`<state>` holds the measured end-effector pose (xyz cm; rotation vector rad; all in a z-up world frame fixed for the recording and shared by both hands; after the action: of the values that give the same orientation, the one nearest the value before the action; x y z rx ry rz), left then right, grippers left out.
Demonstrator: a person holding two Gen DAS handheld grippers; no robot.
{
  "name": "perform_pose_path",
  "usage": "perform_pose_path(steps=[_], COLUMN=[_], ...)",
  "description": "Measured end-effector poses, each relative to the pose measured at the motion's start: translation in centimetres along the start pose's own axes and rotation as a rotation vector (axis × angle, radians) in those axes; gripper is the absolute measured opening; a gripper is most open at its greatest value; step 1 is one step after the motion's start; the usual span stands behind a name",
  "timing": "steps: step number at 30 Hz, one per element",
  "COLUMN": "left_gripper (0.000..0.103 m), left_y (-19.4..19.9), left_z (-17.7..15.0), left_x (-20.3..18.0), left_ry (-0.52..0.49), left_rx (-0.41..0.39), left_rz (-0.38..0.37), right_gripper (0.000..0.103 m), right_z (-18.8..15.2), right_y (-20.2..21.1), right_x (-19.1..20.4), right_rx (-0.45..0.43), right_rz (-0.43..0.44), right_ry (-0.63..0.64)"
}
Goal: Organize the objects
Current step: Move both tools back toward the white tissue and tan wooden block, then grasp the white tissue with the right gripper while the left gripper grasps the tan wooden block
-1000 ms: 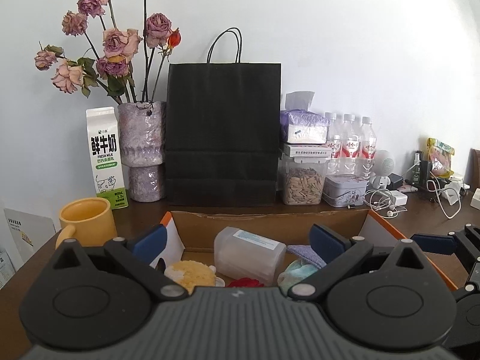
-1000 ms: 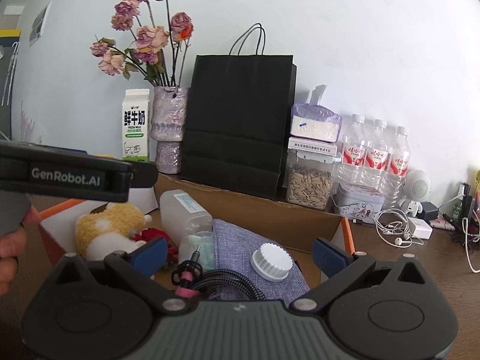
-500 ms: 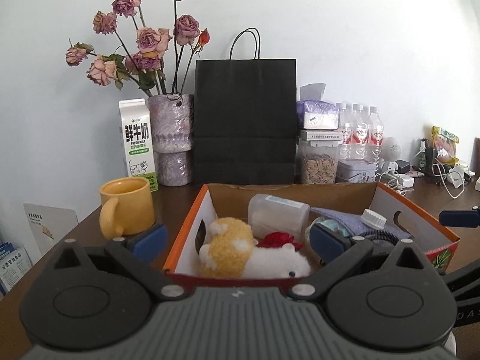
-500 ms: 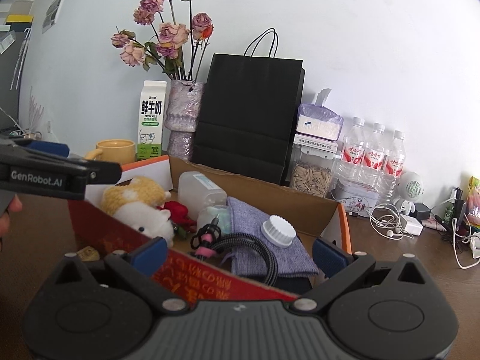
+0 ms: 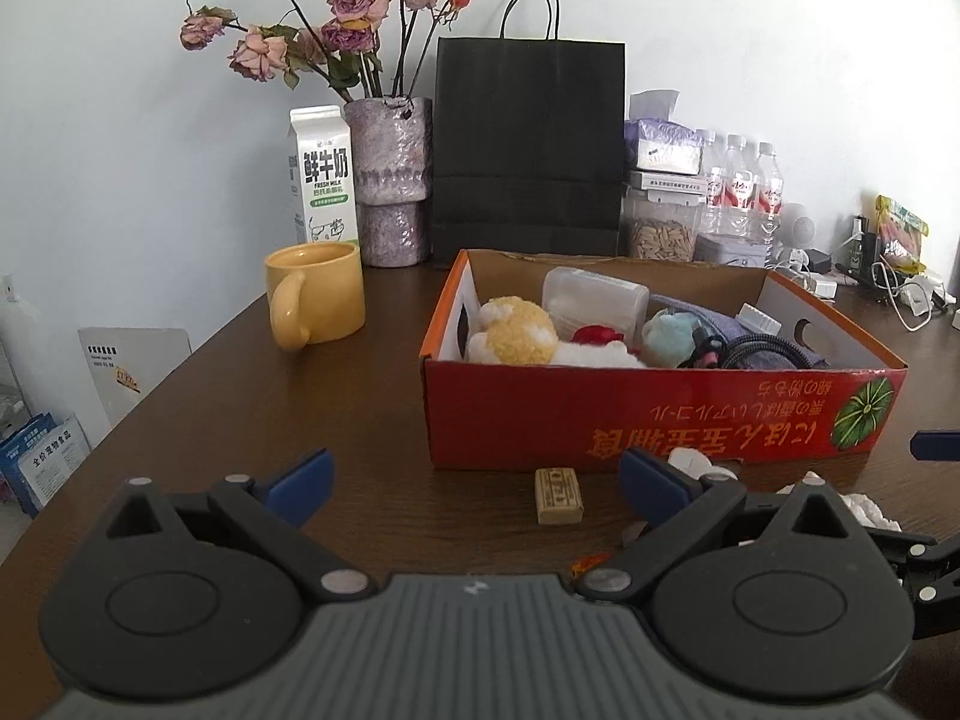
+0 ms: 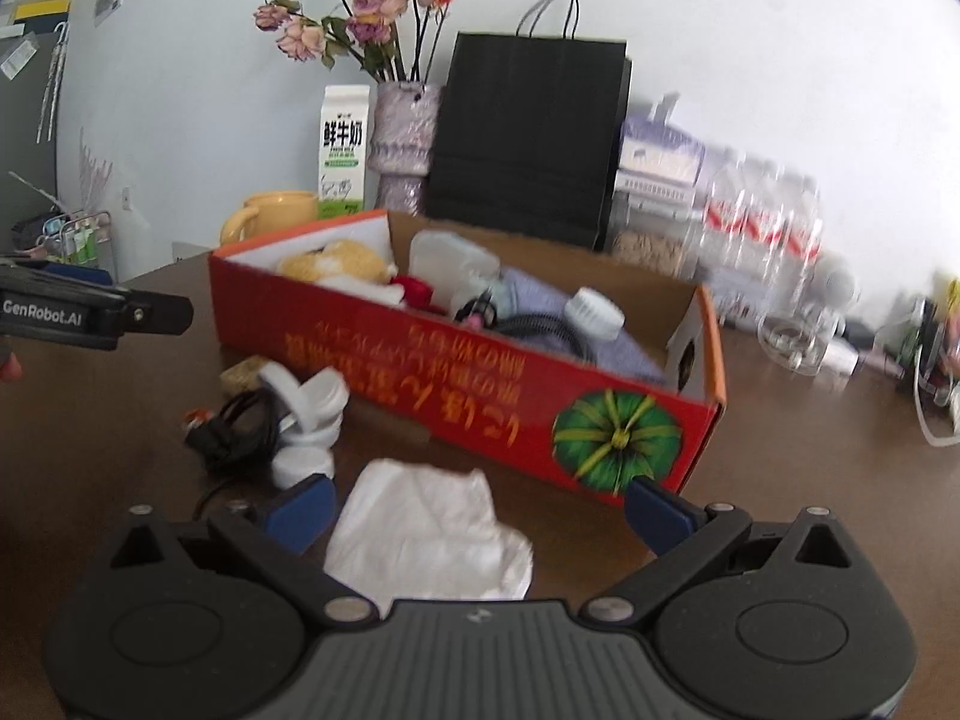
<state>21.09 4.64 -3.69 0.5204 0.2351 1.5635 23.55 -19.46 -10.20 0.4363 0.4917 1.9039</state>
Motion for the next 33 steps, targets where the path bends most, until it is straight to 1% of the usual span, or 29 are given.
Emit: perform_pose_path(steps=[2,5,8,12,15,18,21,25,27,30,32,33], left_gripper=[0.103,0.103,0.103,0.103,0.103,0.103,0.103,0.103,0.103,0.103,0.103,0.103], left_y=[0.3,0.6,0.9,1.3,1.3,1.3,1.4,1.3,1.2,1.1,0.8,0.6], left_z=[-0.3,-0.7,-0.9,-1.2,-1.4,-1.5,-1.4,-1.5,-1.5,-1.6,-1.6,-1.7], left_x=[0.1,0.1,0.2,0.1,0.1,0.2,0.2,0.2,0.2,0.2,0.1,0.1], left_ry=[0.0,0.001,0.008,0.011,0.016,0.022,0.025,0.026,0.026,0.027,0.031,0.034], left_rx=[0.012,0.028,0.037,0.045,0.055,0.06,0.058,0.064,0.067,0.075,0.084,0.09], left_rz=[-0.008,-0.009,-0.012,-0.013,-0.014,-0.009,-0.008,-0.008,-0.007,-0.007,-0.011,-0.013], right_gripper=[0.103,0.103,0.103,0.103,0.103,0.101,0.09,0.072,0.07,0.066,0.06,0.06], right_z=[-0.7,-1.4,-1.6,-1.7,-1.7,-1.7,-1.6,-1.5,-1.5,-1.5,-1.5,-1.5], right_y=[0.1,0.2,-0.1,-0.8,-1.2,-1.2,-0.9,-0.6,-0.6,-0.6,-0.5,-0.5], right_x=[0.1,0.3,0.4,0.3,-0.1,-0.1,0.2,0.3,0.3,0.3,0.3,0.2], right_rx=[0.033,0.057,0.071,0.121,0.15,0.15,0.139,0.122,0.121,0.117,0.112,0.11], right_rz=[0.005,0.003,0.001,0.009,0.047,0.053,0.077,0.09,0.092,0.098,0.096,0.095], right_ry=[-0.007,-0.001,0.002,-0.013,-0.064,-0.065,-0.057,-0.055,-0.052,-0.052,-0.054,-0.059])
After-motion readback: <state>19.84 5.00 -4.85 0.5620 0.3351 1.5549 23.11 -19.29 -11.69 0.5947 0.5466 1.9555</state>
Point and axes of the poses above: each gripper's, at about its wrist camera, not at the fingertips, and y roughly against the way its jaws point, x to its left, z to its top, the point moved 3 cm from there along -y, roughly the way its jaws point, and after that the axes turned 11 degrees about -y, right-handed, at the moved point
